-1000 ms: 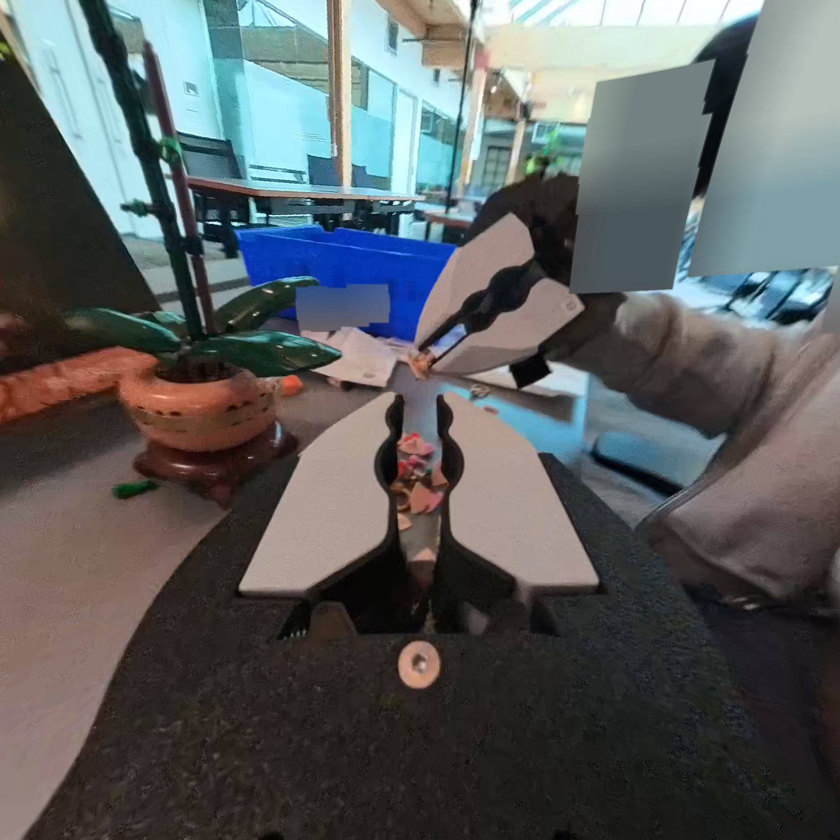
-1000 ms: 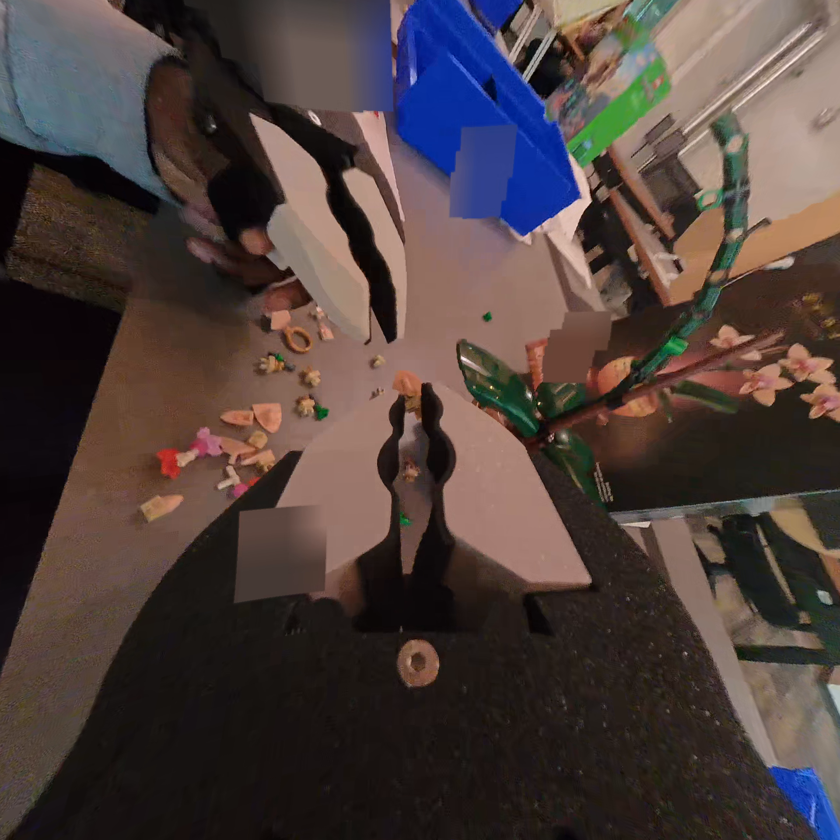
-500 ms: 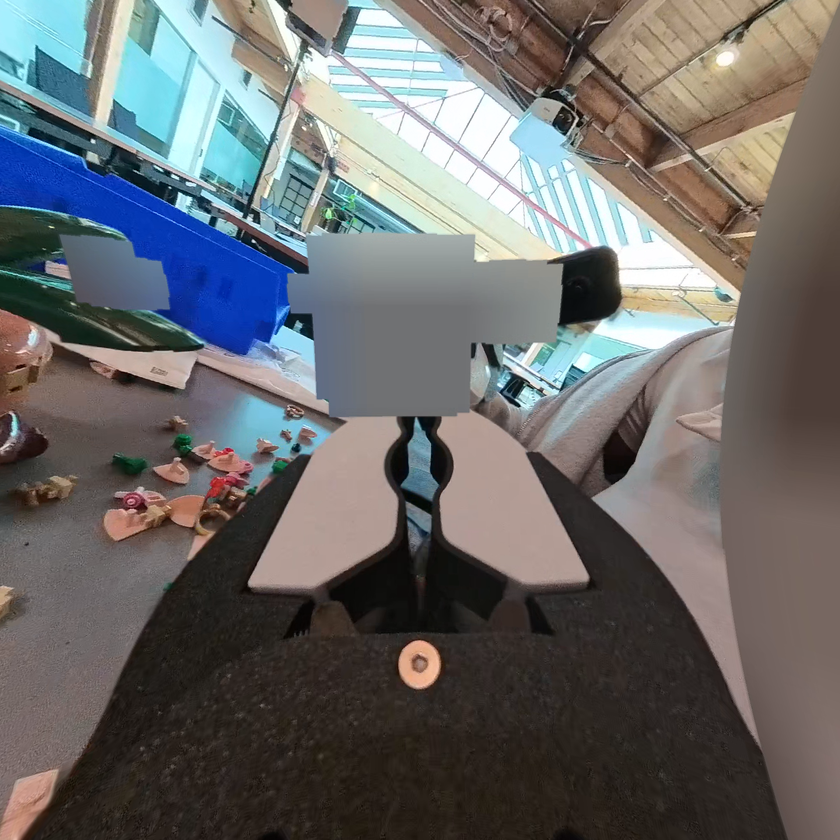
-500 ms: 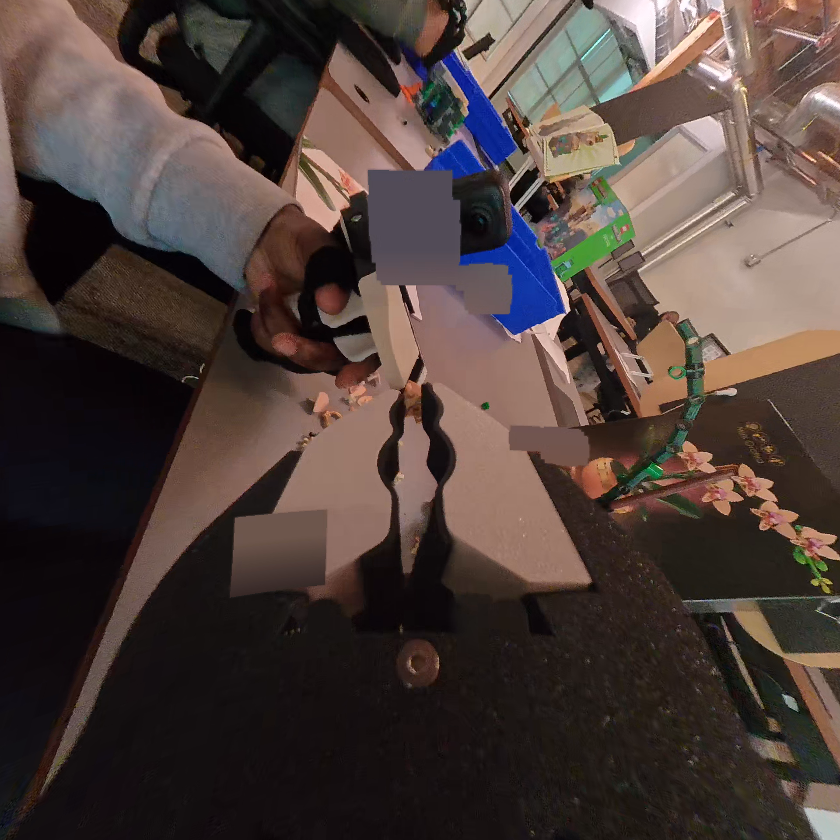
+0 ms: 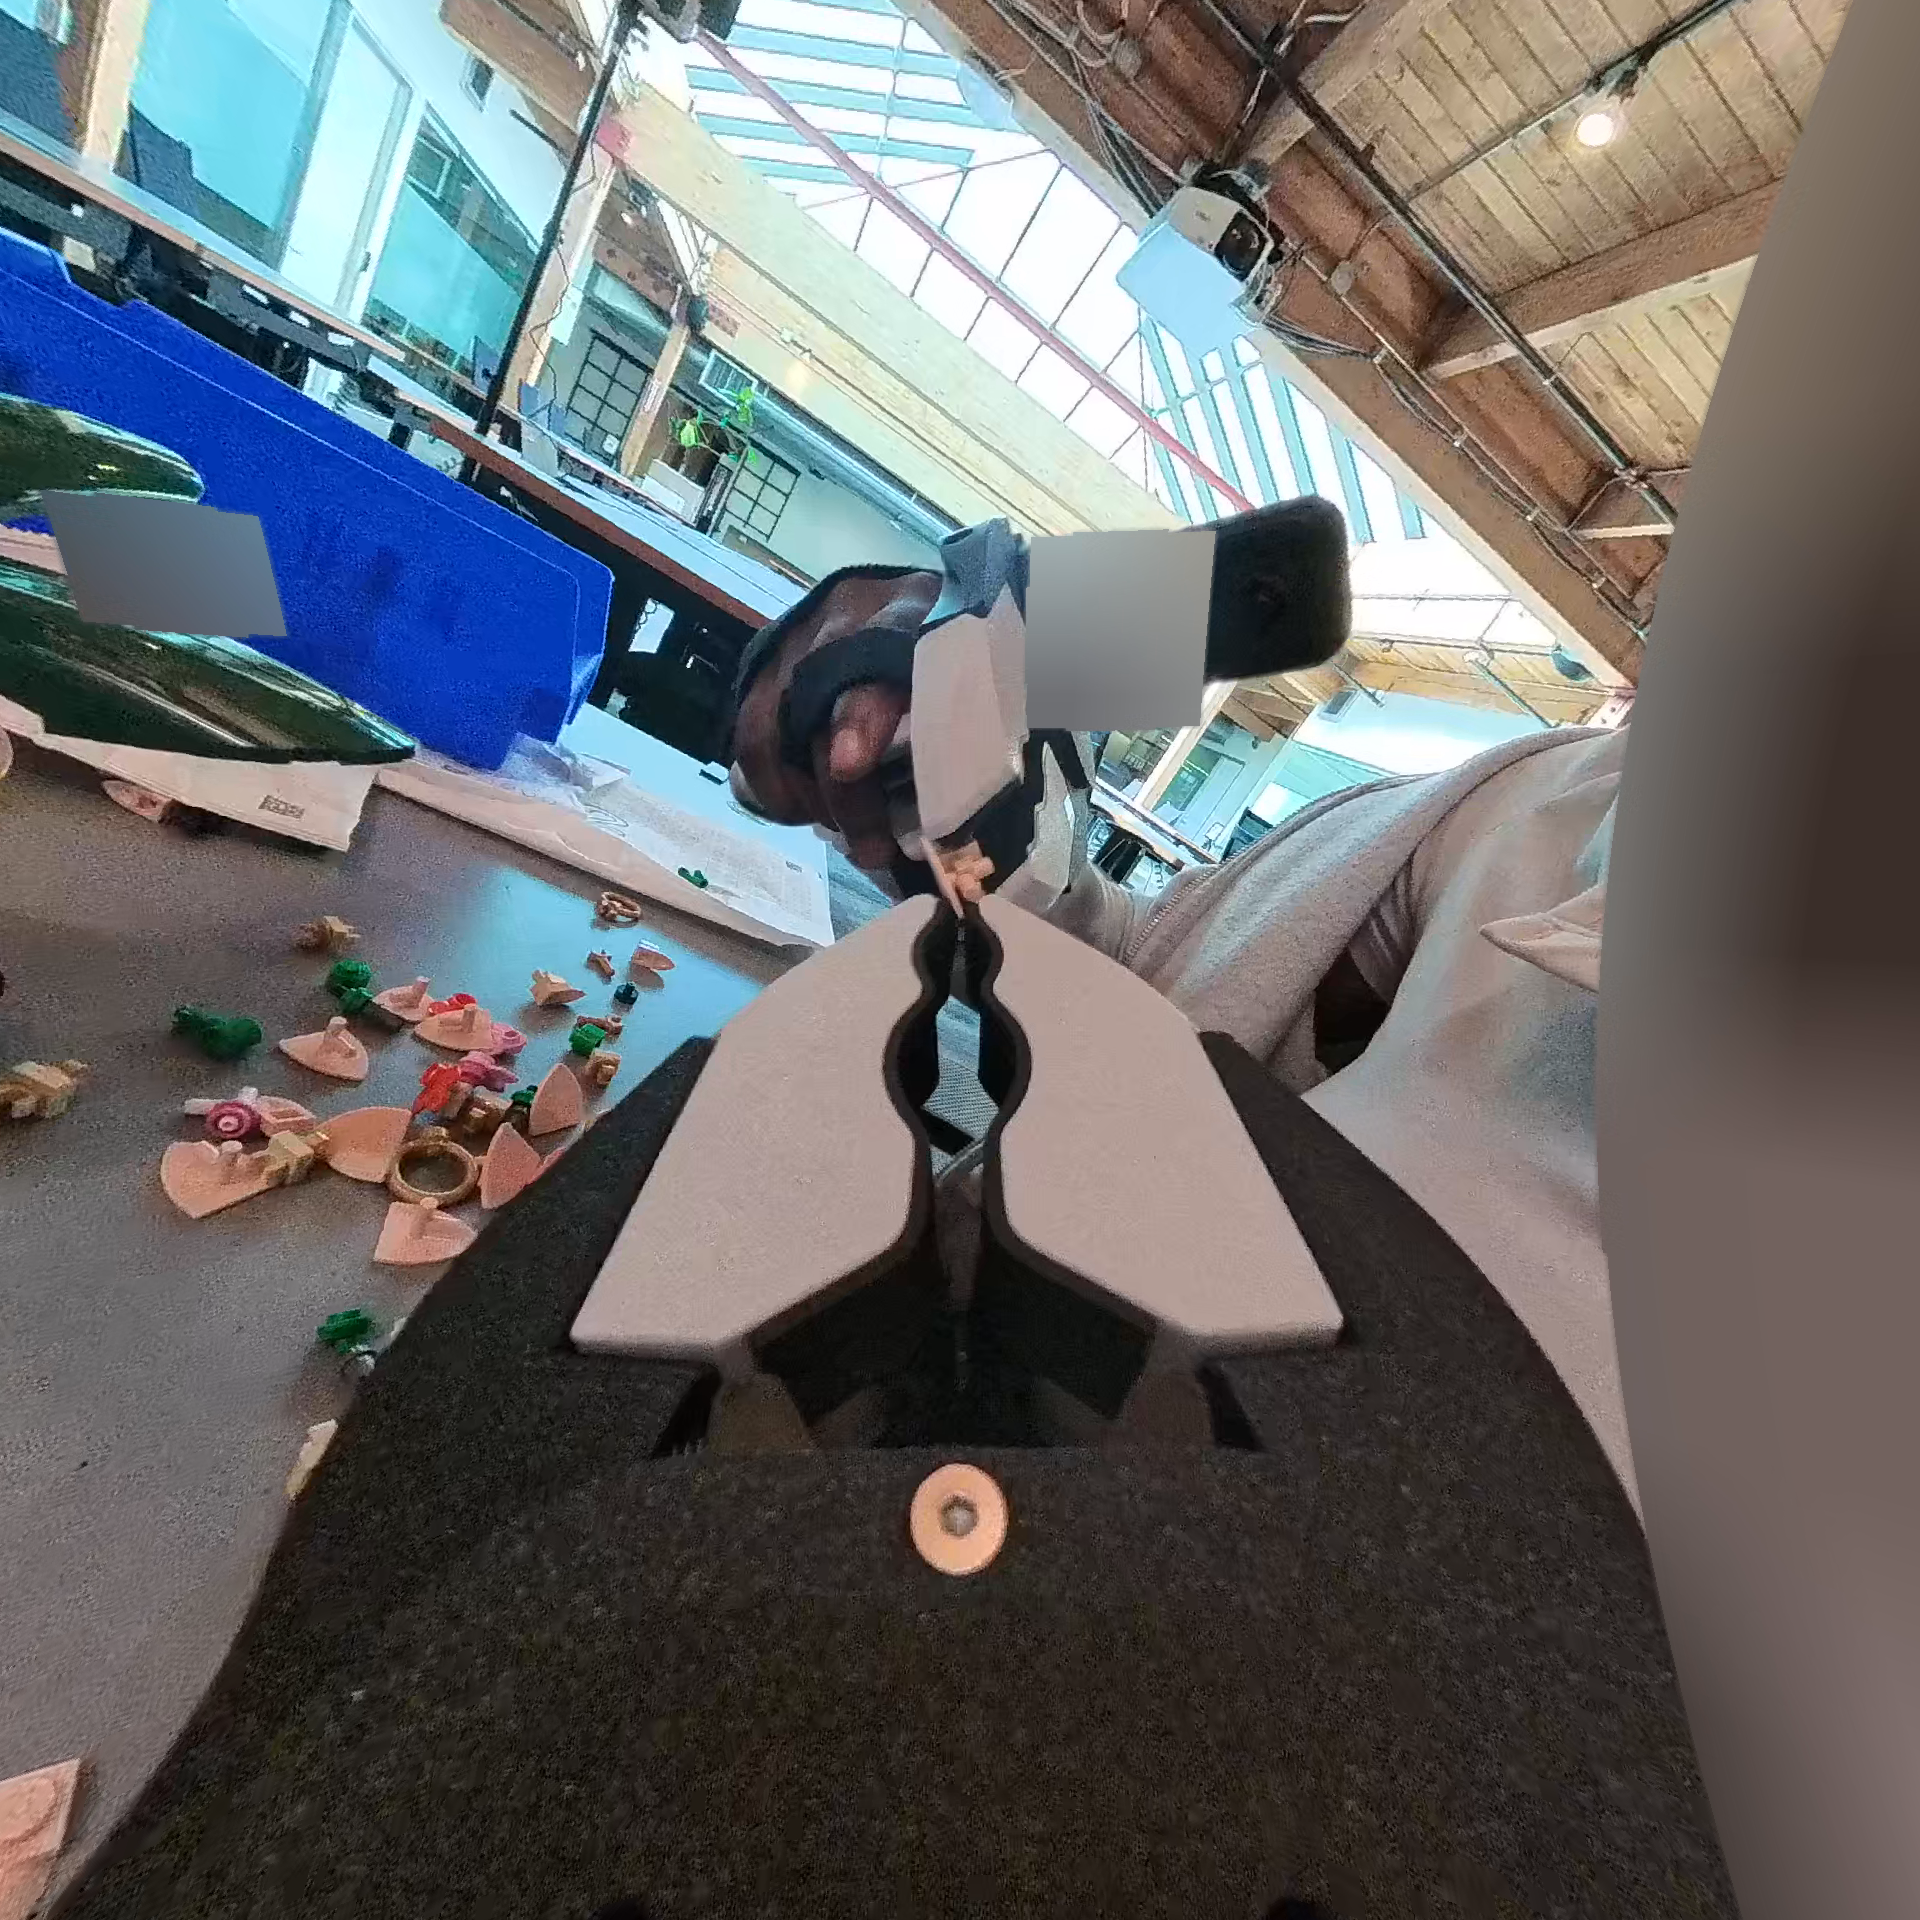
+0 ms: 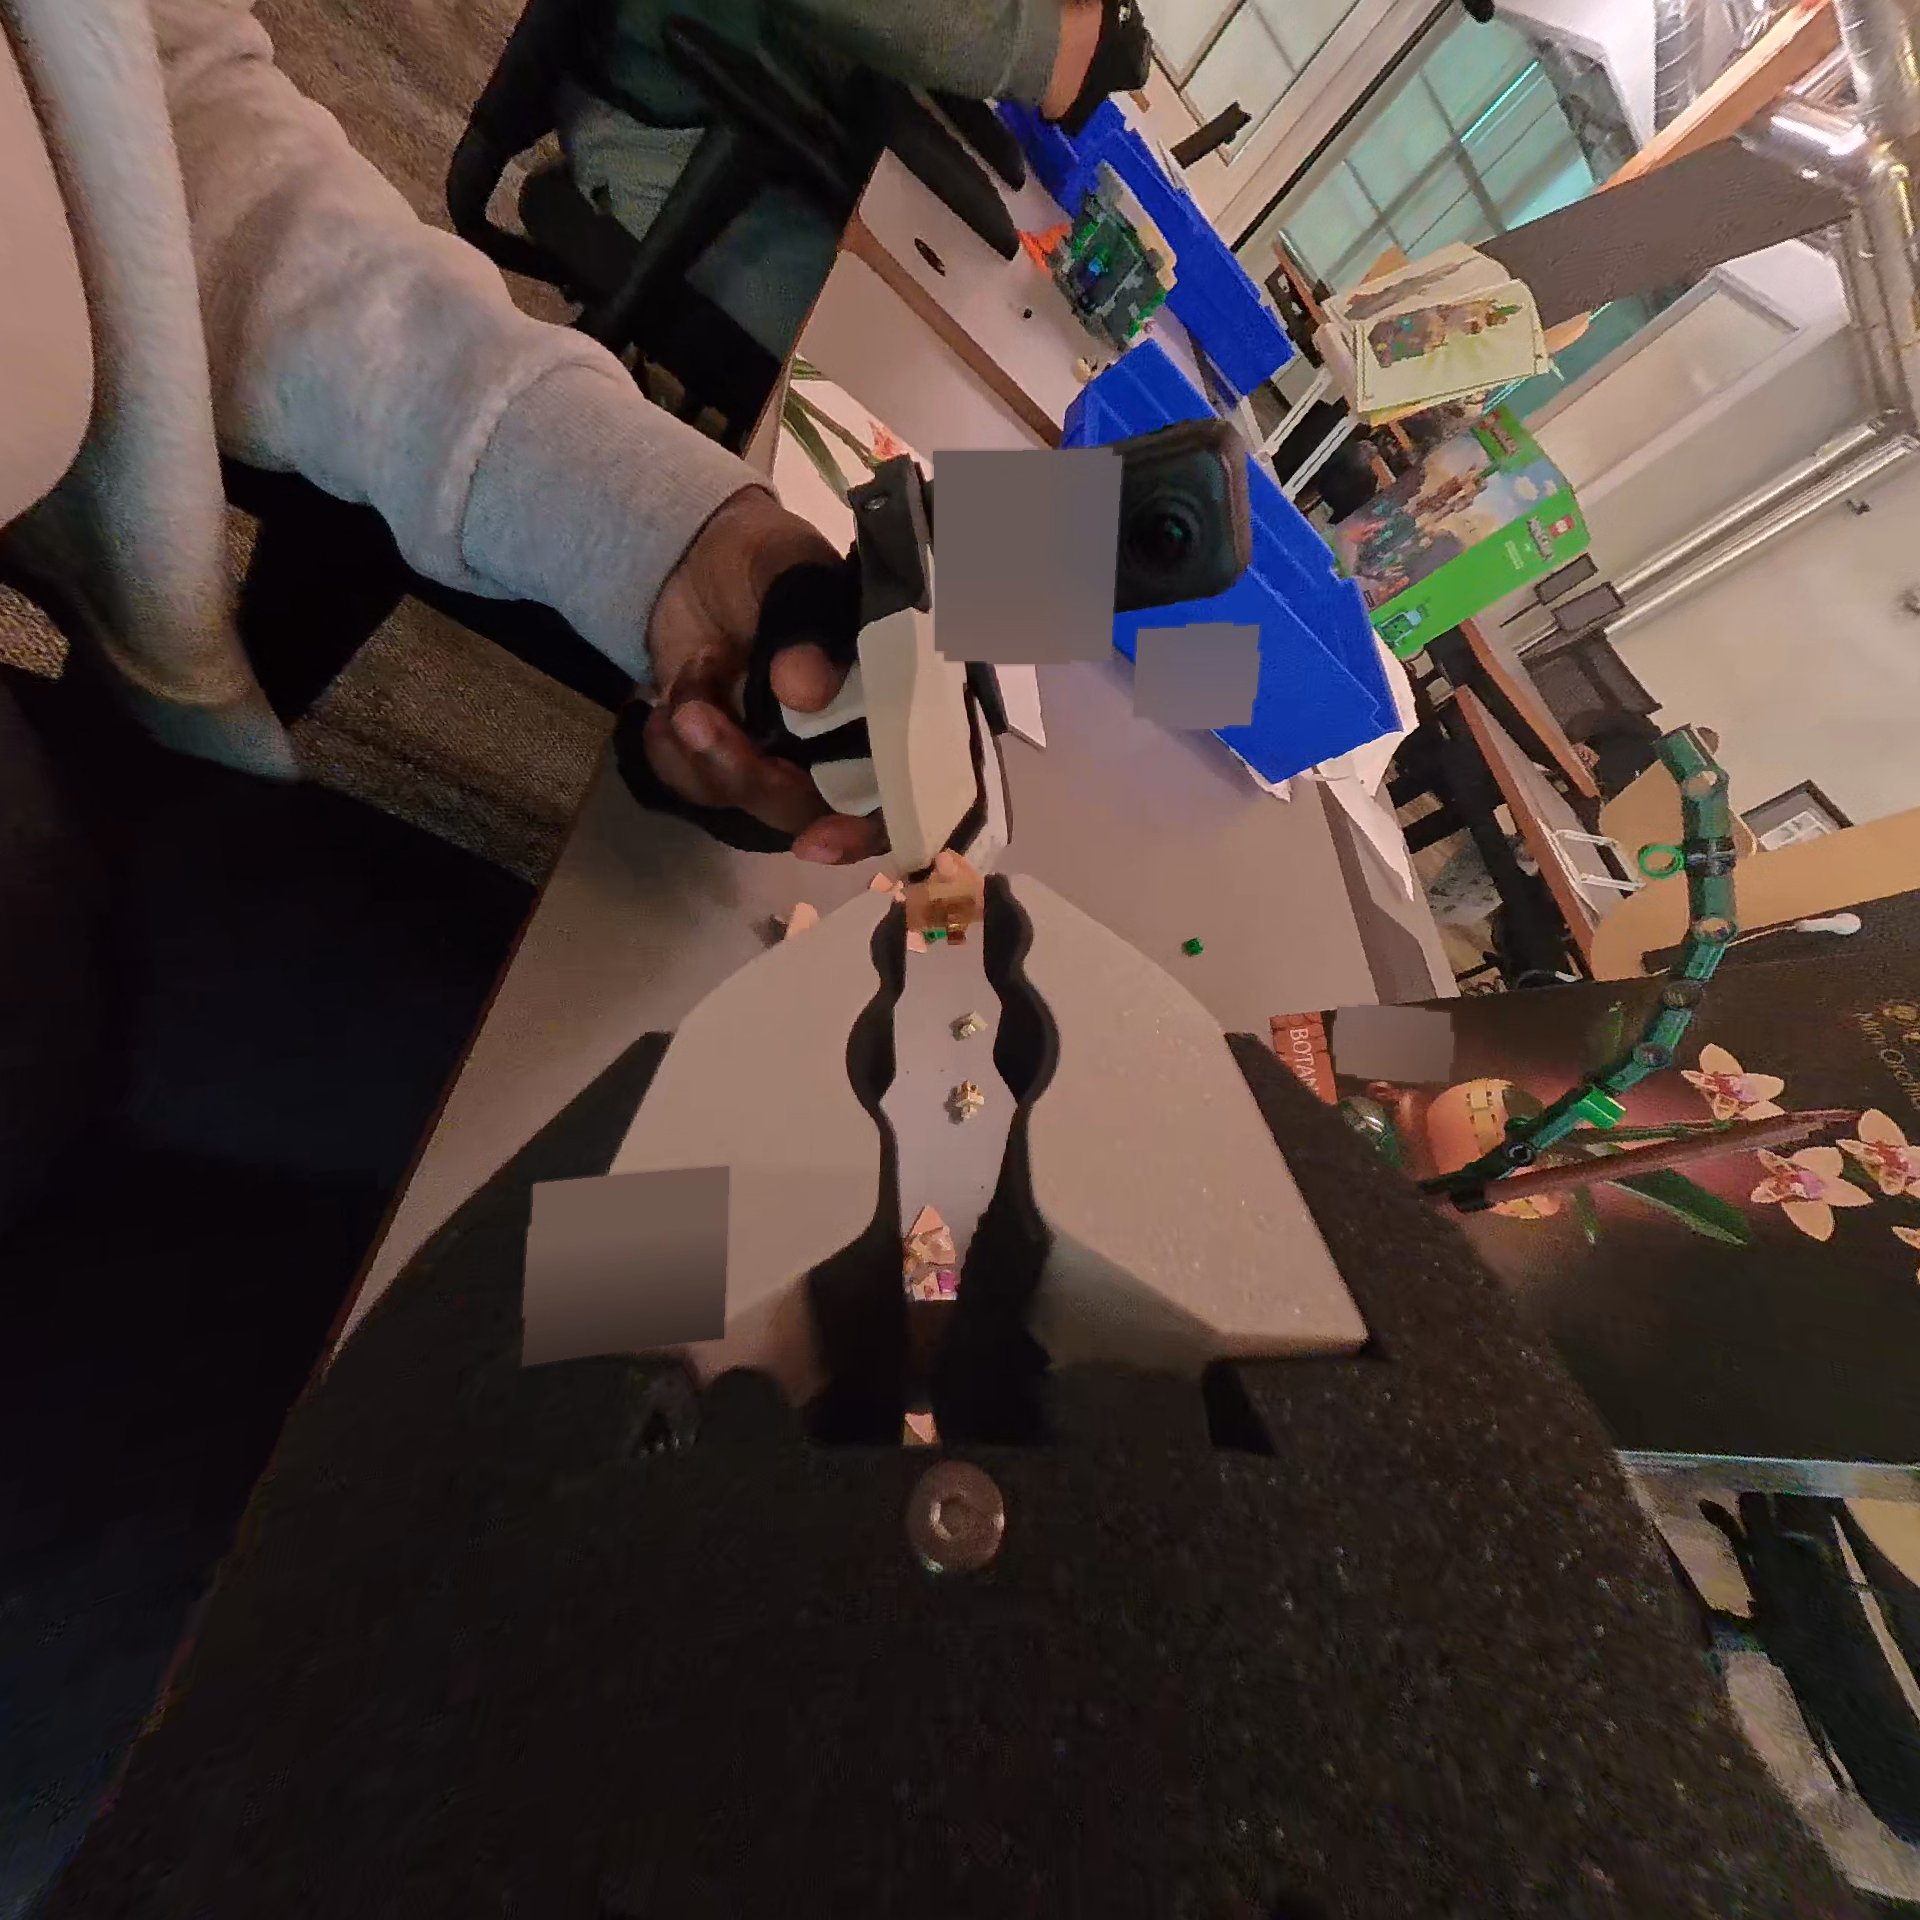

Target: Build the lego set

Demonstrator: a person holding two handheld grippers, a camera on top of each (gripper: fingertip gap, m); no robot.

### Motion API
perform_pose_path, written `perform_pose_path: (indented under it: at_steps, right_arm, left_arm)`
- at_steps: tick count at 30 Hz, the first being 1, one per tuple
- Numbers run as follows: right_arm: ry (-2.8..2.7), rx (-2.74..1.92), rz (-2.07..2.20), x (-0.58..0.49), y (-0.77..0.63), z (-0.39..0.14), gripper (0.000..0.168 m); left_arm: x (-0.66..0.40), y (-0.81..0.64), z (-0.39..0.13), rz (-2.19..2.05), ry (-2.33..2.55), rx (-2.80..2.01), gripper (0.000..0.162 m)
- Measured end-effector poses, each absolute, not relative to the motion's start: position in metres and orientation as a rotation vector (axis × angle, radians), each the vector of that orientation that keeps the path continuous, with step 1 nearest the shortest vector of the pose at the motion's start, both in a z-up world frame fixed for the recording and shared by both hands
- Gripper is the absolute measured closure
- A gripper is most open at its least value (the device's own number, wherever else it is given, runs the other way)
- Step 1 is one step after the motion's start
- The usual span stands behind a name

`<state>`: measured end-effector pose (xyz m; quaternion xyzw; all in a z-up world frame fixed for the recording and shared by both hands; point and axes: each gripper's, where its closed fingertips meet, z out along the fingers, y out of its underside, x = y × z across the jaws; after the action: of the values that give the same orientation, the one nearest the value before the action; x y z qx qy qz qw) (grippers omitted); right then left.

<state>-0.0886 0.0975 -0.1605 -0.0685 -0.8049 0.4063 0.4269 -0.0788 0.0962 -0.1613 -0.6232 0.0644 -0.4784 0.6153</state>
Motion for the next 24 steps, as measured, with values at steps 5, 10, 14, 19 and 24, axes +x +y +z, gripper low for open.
perform_pose_path:
  at_steps: [5,10,14,19,24]
  right_arm:
    - [-1.917,-0.305,1.241,-0.09,0.094,-0.148,0.161]
    - [-1.581,-0.549,1.535,-0.1,0.099,-0.14,0.163]
    - [-1.318,-0.744,1.494,-0.112,0.11,-0.144,0.163]
    - [-1.116,-0.908,1.422,-0.116,0.115,-0.152,0.164]
    - [-1.332,-0.866,1.115,-0.121,0.119,-0.169,0.164]
  left_arm:
    - [-0.083,0.093,-0.147,-1.151,0.114,-1.327,0.162]
    - [-0.097,0.1,-0.14,-1.15,-0.037,-1.204,0.162]
    - [-0.111,0.112,-0.144,-1.05,-0.208,-1.175,0.162]
    - [-0.117,0.115,-0.148,-0.565,-0.185,-1.252,0.162]
    - [-0.121,0.115,-0.154,0.075,0.094,-1.451,0.162]
